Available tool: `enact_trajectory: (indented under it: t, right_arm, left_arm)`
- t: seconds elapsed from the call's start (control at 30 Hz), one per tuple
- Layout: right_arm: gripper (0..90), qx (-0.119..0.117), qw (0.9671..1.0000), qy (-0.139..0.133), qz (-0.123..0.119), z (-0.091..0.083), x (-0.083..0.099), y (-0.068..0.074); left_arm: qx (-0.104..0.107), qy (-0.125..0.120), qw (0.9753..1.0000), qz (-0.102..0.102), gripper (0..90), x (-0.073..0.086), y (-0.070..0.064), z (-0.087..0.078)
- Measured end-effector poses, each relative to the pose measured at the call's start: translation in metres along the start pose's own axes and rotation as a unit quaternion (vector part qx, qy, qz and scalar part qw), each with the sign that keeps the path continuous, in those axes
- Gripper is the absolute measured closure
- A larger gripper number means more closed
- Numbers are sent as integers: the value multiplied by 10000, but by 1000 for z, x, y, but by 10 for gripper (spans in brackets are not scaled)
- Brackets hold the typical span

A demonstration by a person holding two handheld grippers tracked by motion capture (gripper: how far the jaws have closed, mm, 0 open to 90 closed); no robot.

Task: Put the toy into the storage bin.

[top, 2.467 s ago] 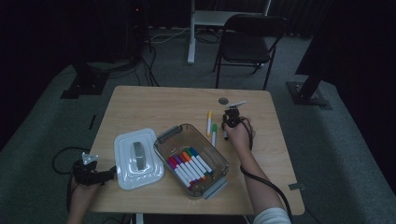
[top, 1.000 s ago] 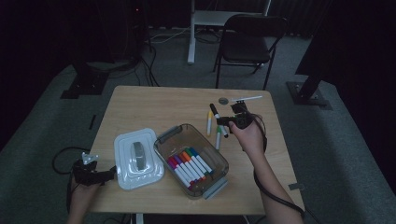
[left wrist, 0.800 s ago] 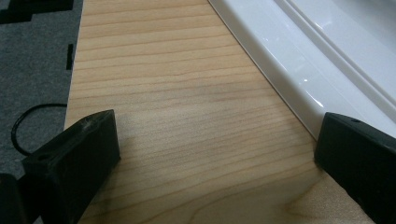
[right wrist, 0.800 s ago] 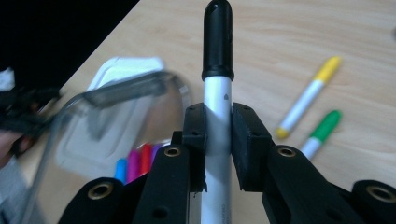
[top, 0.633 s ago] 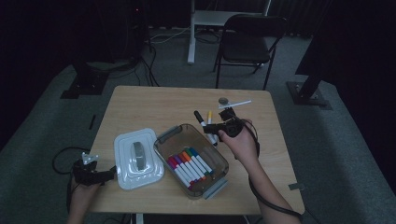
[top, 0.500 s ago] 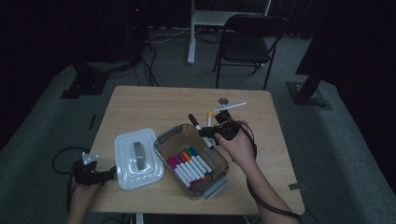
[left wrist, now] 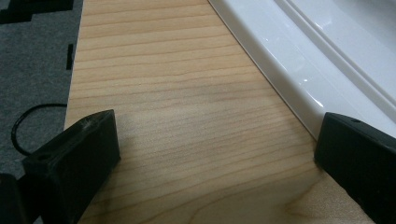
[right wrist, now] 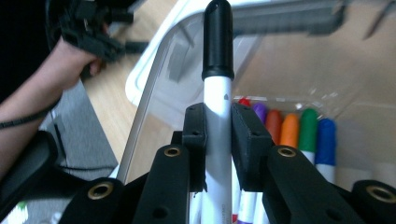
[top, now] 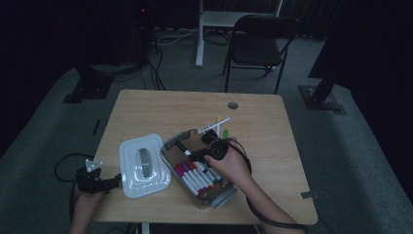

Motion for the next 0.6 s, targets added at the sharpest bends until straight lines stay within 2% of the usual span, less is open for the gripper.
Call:
enact_trajectory:
  t: [0.03,0.17,0.4,0.6]
  right_arm:
    - [767,19,10000,-13,-3,4,0,1]
    - [768,-57,9994,335,-62,22,5,6]
    - [767,-129,9972,740,-50,46,13,10]
    - [767,5,9945,1033,-163,61,18,11]
  left_arm:
    - [-1,-2,10000,-1,6,0,0,0]
    - [-1,-2,10000,-2,5,0,0,0]
    - [0,-1,10000,-1,6,0,0,0]
    - [-1,0,10000,1,6,0,0,0]
Point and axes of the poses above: each handheld gripper's, and its own axes: z roughly forward along the jaws, x roughly out of its underside, y roughly to its left, the point moved 6 cm from there along z, roughly forward along the jaws, and after that the axes turned 7 degrees about -z, right-handed, at the moved point
